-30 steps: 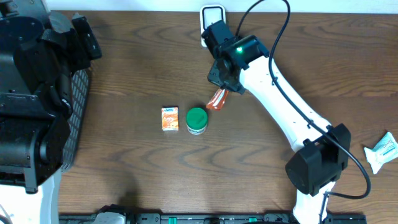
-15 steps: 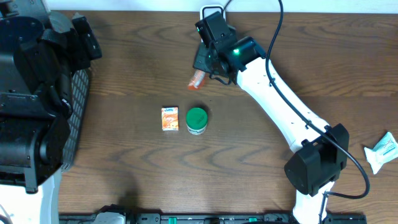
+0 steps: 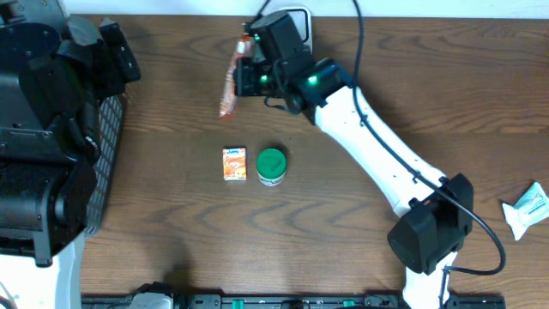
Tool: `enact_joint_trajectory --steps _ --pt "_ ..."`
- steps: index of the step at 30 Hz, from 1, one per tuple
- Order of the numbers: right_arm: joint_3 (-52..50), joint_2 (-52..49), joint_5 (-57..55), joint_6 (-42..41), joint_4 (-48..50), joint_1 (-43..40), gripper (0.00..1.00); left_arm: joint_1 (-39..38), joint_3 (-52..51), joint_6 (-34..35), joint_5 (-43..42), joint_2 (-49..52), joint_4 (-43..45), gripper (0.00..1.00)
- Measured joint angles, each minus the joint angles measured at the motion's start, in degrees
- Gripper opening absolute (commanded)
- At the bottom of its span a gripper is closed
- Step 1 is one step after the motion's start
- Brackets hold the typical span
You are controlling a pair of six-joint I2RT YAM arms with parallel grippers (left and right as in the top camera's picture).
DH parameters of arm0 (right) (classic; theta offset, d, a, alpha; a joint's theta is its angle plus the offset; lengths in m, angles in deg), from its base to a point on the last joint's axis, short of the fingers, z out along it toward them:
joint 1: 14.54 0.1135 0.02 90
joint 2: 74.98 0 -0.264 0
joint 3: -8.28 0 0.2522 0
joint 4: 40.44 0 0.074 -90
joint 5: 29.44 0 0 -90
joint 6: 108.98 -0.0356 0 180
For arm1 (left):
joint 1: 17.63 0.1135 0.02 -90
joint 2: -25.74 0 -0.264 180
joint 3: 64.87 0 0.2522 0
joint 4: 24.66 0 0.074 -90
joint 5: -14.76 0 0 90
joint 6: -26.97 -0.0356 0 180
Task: Scan the item barcode
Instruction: 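Carry the Top bar to the white scanner and present its barcode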
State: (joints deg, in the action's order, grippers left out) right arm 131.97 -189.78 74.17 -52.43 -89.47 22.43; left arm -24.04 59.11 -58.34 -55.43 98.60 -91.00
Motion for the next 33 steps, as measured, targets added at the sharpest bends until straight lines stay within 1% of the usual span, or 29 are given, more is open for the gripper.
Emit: enact_joint_trajectory --steps 5,8,11,14,15,16,18,20,26,30,33 --pt "-2.93 0.02 3.39 1.49 12.66 4.26 0.01 0.00 0.00 -0.02 0.00 0.00 0.04 0.98" --pt "-7.72 0.02 5.70 2.23 20.92 6.93 0.01 0.00 0.00 0.00 0.00 0.00 0.02 0.98" --pt "-15.19 0.00 10.62 2.58 34.29 8.50 0.01 0.00 0.00 -0.02 0.00 0.00 0.02 0.98" --pt "-23.43 0.00 17.38 2.73 48.85 8.17 0.01 0.00 0.00 -0.02 0.00 0.00 0.04 0.97" --pt "-24.90 0.00 18.84 2.54 51.21 7.82 0.01 0.00 0.00 -0.02 0.00 0.00 0.02 0.98" --pt "-27.41 -0.02 21.49 2.38 56.65 7.30 0.01 0.00 0.00 -0.02 0.00 0.00 0.02 0.98" --pt "-30.58 -0.04 26.12 2.16 63.01 5.84 0.01 0.00 0.00 0.00 0.00 0.00 0.02 0.98" --pt "-32.26 -0.07 30.56 1.99 66.77 3.98 0.01 0.00 0.00 0.00 0.00 0.00 0.04 0.98" --pt "-33.55 -0.07 40.63 1.86 72.74 -2.51 0.01 0.00 0.00 0.00 0.00 0.02 0.02 0.98" --pt "-33.62 -0.04 44.02 0.72 80.13 -5.05 0.01 0.00 0.00 0.00 0.00 0.00 0.02 0.98" --pt "-33.62 -0.04 45.27 0.39 80.52 -6.47 0.01 0.00 0.00 0.00 0.00 0.00 0.00 0.98"
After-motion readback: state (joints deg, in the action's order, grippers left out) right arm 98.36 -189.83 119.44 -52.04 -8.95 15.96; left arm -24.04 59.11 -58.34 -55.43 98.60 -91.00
